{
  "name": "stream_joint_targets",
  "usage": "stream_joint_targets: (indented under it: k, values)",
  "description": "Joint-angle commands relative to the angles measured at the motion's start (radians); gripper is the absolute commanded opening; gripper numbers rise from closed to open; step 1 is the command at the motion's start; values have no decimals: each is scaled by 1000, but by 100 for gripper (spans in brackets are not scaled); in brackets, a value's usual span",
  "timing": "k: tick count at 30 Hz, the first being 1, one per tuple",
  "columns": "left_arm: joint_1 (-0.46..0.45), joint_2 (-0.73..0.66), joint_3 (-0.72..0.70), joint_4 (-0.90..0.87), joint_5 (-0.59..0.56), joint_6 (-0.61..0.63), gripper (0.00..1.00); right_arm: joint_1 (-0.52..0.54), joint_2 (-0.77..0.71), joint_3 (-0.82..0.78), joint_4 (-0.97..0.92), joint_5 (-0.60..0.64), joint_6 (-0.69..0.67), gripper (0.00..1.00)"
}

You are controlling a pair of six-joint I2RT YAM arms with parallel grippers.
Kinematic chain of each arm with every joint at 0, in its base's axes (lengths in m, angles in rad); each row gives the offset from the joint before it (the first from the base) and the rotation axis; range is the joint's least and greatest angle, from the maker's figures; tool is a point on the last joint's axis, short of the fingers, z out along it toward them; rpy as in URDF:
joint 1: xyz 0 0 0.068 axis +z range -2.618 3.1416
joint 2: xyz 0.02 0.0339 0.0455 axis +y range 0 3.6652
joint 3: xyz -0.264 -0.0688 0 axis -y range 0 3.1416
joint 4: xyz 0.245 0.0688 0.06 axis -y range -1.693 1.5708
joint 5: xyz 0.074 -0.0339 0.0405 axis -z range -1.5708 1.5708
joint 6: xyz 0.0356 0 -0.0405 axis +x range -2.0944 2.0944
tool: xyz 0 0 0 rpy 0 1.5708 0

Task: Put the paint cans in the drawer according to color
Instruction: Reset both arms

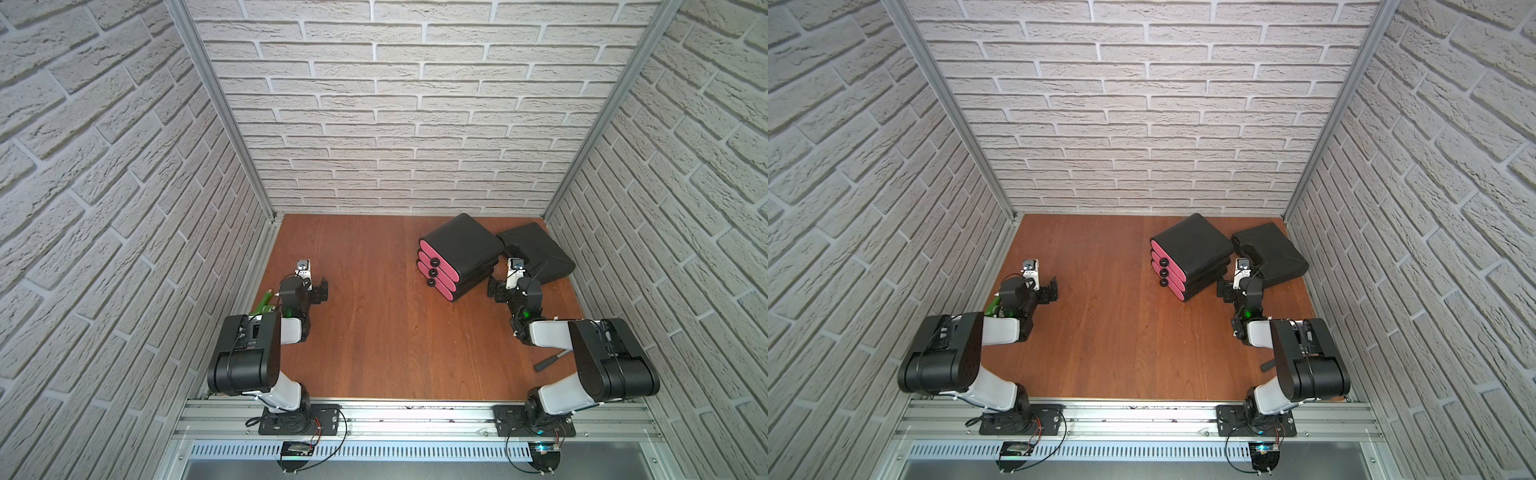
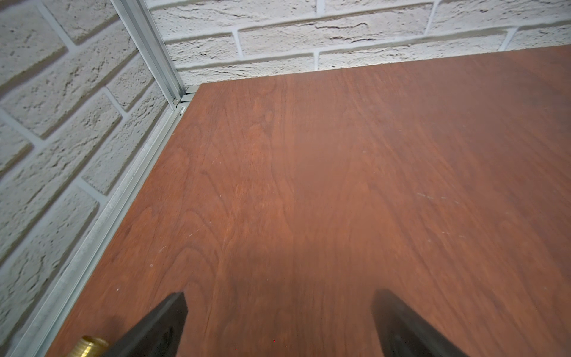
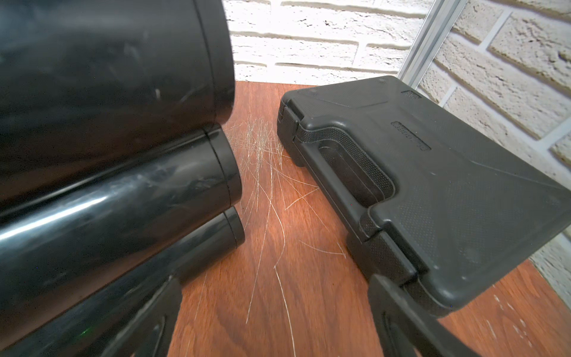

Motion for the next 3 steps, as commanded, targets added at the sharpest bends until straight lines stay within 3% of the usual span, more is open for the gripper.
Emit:
stream_joint_targets:
  k: [1,3]
  values:
    - [5,5,-3,40,9,0,99,6,-3,-7,46,7,7,99]
    - [5,4,-4,39,8,0,99,6,-3,-8,46,8,7,99]
